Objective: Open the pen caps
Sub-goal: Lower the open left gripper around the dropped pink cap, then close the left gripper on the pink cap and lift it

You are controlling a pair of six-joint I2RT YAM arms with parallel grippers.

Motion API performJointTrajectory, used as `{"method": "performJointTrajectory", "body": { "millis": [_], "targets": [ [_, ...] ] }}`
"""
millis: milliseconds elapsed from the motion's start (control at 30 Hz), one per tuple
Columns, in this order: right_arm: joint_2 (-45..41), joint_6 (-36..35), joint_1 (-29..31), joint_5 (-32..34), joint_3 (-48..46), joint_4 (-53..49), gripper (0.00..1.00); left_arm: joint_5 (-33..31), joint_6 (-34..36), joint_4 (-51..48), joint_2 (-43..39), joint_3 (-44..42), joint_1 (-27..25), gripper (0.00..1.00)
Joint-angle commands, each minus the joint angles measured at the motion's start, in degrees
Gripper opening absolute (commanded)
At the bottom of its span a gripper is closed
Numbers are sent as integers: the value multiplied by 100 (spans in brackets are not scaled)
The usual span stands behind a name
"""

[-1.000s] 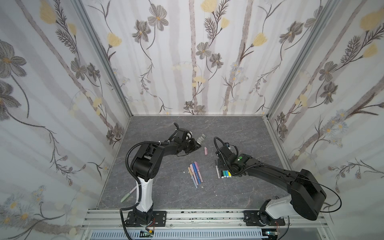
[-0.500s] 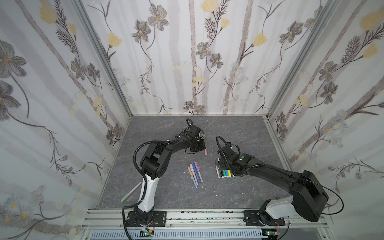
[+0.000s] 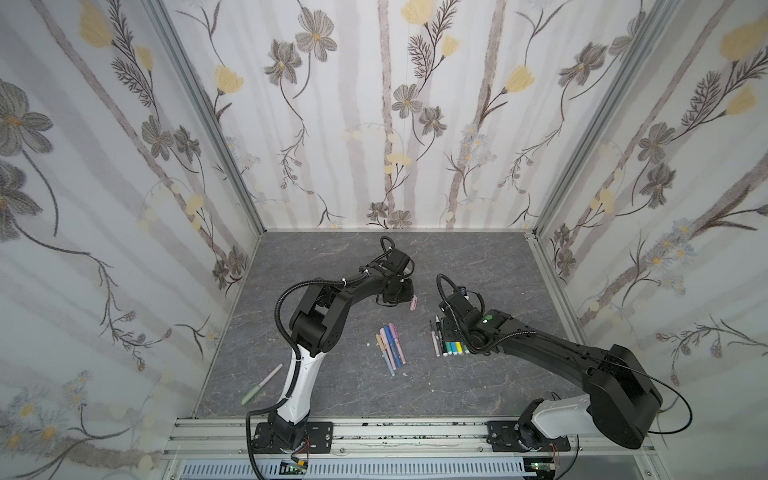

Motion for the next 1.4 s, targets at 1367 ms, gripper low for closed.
{"method": "performJointTrajectory", "body": {
  "millis": [1367],
  "targets": [
    [-115, -95, -117, 1, -195, 99, 28, -742, 432, -890, 459, 856, -386, 20]
  ]
}}
